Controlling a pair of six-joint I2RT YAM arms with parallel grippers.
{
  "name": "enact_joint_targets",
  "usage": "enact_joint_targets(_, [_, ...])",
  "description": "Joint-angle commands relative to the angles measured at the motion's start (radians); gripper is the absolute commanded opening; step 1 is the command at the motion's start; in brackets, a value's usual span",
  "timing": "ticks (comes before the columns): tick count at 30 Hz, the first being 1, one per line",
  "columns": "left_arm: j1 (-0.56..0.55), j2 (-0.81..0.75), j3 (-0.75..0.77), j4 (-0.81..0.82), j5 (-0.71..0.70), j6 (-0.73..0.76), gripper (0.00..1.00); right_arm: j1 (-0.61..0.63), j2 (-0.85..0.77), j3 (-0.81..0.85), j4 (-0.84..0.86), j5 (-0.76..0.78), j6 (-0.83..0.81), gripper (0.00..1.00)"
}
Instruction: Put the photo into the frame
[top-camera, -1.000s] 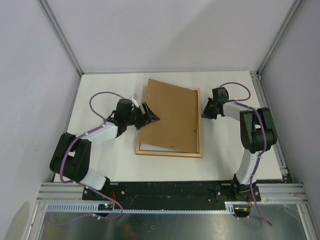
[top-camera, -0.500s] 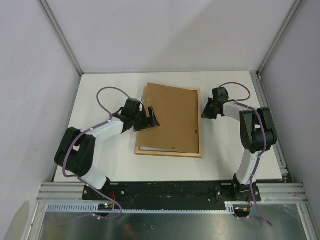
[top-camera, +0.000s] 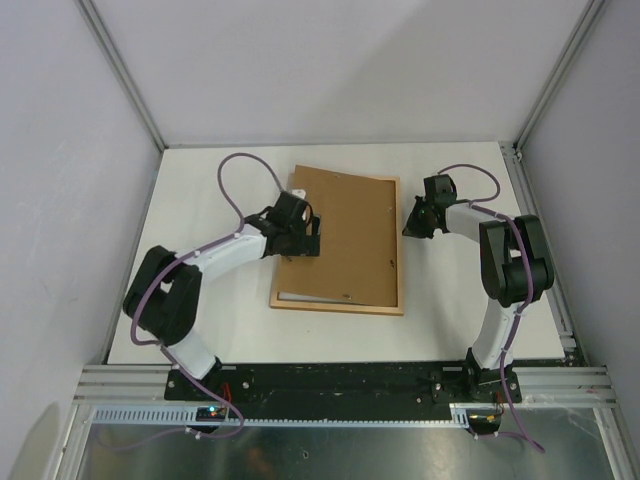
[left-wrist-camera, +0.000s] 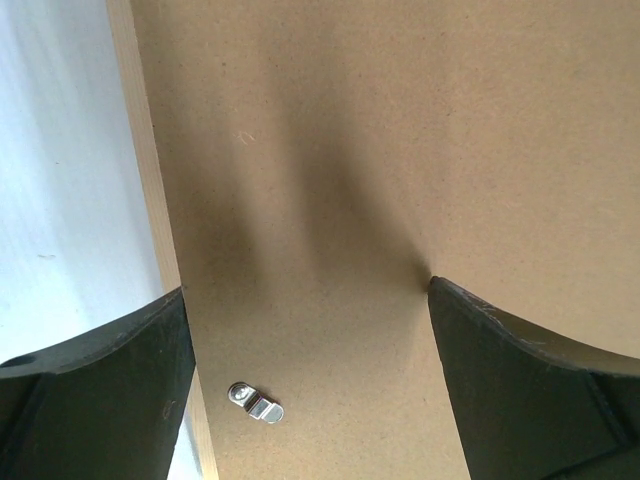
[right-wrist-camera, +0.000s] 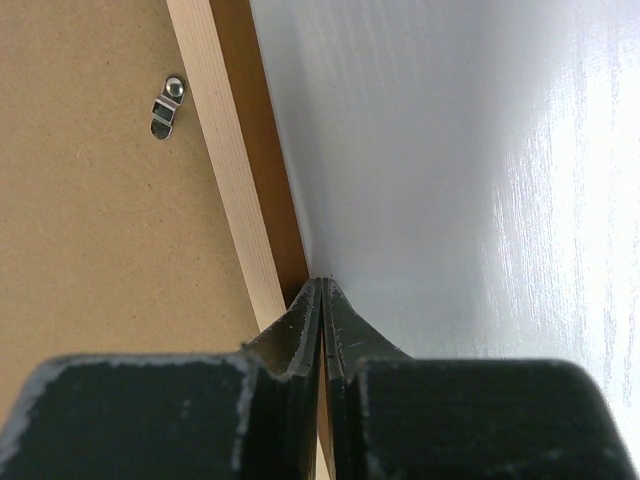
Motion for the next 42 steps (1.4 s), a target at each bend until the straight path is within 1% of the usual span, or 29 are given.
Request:
enact_joint_targets(1, [-0.053,0.035,0.086,-0.034,-0.145,0.074,0.94,0.016,-0.023,-0.007,-0.065,-0.01,-0.026,0.04])
enact_joint_targets(7, [-0.1,0.084,0.155,-0.1,-0.287,0.109,0.96,0.015,-0.028,-0.006,-0.071,-0.009,-0.034,0.05])
enact_joint_targets(11, [-0.115,0.101,0.188,-0.12,-0.334,0.131,0.99,0.017,-0.029,-0.007,-0.071,-0.01,-0.038,0.07])
enact_joint_targets(17, [-0.13,0.117,0.207,-0.135,-0.346,0.159,1.0,0.017,-0.03,-0.006,-0.069,-0.012,-0.043,0.09])
enact_joint_targets(20, [-0.132,0.116,0.203,-0.138,-0.358,0.15,1.0,0.017,-0.031,-0.006,-0.066,-0.015,-0.044,0.09])
enact_joint_targets(22, [-0.117,0.108,0.199,-0.138,-0.354,0.13,1.0,0.018,-0.031,-0.006,-0.065,-0.018,-0.043,0.1])
enact_joint_targets(24, [-0.066,0.103,0.2,-0.135,-0.313,0.098,0.99,0.022,-0.03,-0.007,-0.064,-0.019,-0.042,0.1])
enact_joint_targets(26, [-0.02,0.104,0.207,-0.125,-0.264,0.072,0.95,0.027,-0.031,-0.007,-0.064,-0.019,-0.042,0.1])
enact_joint_targets(28, [0.046,0.117,0.216,-0.1,-0.185,0.058,0.9,0.034,-0.031,-0.007,-0.066,-0.018,-0.042,0.1])
enact_joint_targets(31, [0.12,0.152,0.234,-0.066,-0.076,0.046,0.78,0.04,-0.03,-0.007,-0.065,-0.018,-0.044,0.1])
enact_joint_targets(36, [0.171,0.227,0.286,-0.048,-0.031,0.061,0.6,0.056,-0.029,-0.007,-0.069,-0.015,-0.048,0.1])
enact_joint_targets(42, [0.202,0.294,0.318,-0.044,-0.031,0.076,0.48,0.07,-0.026,-0.007,-0.07,-0.016,-0.056,0.1])
